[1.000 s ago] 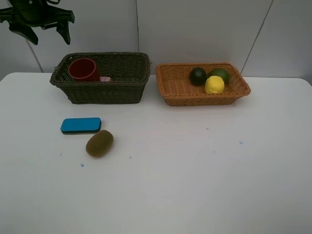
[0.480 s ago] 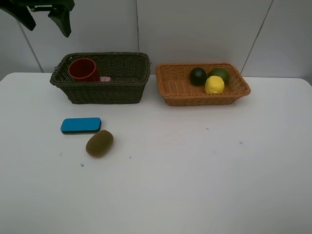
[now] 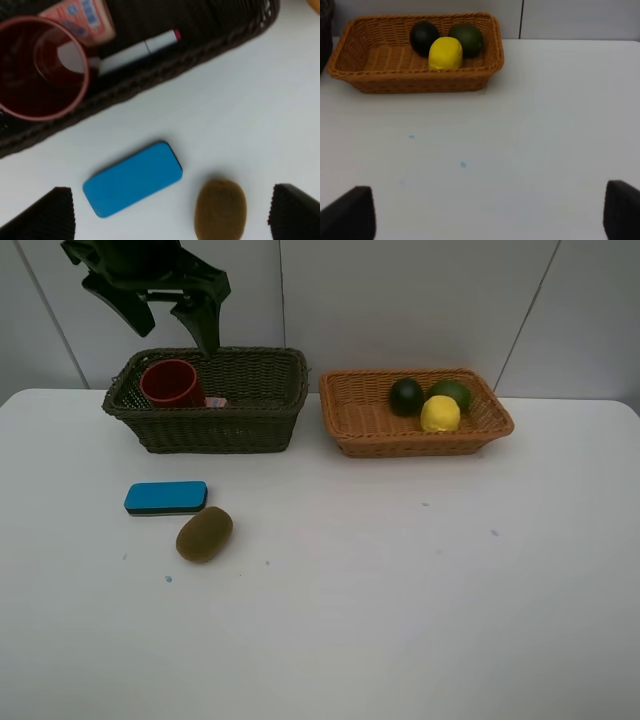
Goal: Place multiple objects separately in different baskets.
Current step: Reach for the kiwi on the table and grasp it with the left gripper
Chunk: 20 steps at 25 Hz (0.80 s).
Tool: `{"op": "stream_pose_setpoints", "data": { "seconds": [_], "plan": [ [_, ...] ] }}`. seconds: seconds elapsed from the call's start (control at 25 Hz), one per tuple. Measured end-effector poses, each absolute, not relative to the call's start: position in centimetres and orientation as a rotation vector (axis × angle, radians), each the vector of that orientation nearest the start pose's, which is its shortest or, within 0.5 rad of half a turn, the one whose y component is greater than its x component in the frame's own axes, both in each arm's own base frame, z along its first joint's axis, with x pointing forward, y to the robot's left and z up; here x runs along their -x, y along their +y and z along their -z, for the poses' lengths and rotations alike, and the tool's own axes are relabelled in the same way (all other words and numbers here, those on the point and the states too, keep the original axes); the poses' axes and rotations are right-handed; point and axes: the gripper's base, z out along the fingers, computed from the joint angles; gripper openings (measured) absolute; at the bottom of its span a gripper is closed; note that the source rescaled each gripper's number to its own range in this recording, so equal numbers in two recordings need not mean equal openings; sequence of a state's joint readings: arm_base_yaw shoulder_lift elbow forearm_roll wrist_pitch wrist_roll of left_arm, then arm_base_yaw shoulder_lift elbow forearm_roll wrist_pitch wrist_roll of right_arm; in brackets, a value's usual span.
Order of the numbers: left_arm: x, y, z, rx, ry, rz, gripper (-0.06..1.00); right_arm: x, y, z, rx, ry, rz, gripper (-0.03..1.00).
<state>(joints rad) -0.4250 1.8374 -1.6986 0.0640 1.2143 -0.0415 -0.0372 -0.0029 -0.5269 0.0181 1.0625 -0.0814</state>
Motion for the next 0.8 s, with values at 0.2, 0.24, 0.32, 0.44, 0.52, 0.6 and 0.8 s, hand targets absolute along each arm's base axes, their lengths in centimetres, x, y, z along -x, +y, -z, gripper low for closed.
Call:
{"op": "stream_pose_setpoints", "data": {
  "seconds": [0.2,0.24,0.32,0.44,0.52,0.6,0.8],
  "plan": [
    [-33.9,-16.8,-27.2,-0.658,2.886,-0.019,1.00,0.9,0.2,-28.5,0.046,2.016,0.054,1.00],
    [-33.6,-16.9,-26.7,-0.672,2.902,-0.026,1.00,0.9,0.2,-28.5,0.046,2.016,0.054,1.00],
    [-33.0,-16.9,-25.7,-0.699,2.935,-0.039,1.00,0.9,0.2,-28.5,0.046,2.016,0.054,1.00],
    [-32.2,-16.9,-24.4,-0.733,2.981,-0.032,1.00,0.9,0.2,-28.5,0.046,2.016,0.054,1.00],
    [-31.7,-16.7,-23.5,-0.746,3.017,-0.027,1.00,0.9,0.2,-28.5,0.046,2.016,0.054,1.00],
    [-31.1,-16.4,-22.5,-0.758,3.057,-0.035,1.00,0.9,0.2,-28.5,0.046,2.016,0.054,1.00],
    [-30.0,-16.1,-19.7,-0.804,3.066,0.001,1.00,0.9,0.2,-28.5,0.046,2.016,0.054,1.00]
  ]
}}
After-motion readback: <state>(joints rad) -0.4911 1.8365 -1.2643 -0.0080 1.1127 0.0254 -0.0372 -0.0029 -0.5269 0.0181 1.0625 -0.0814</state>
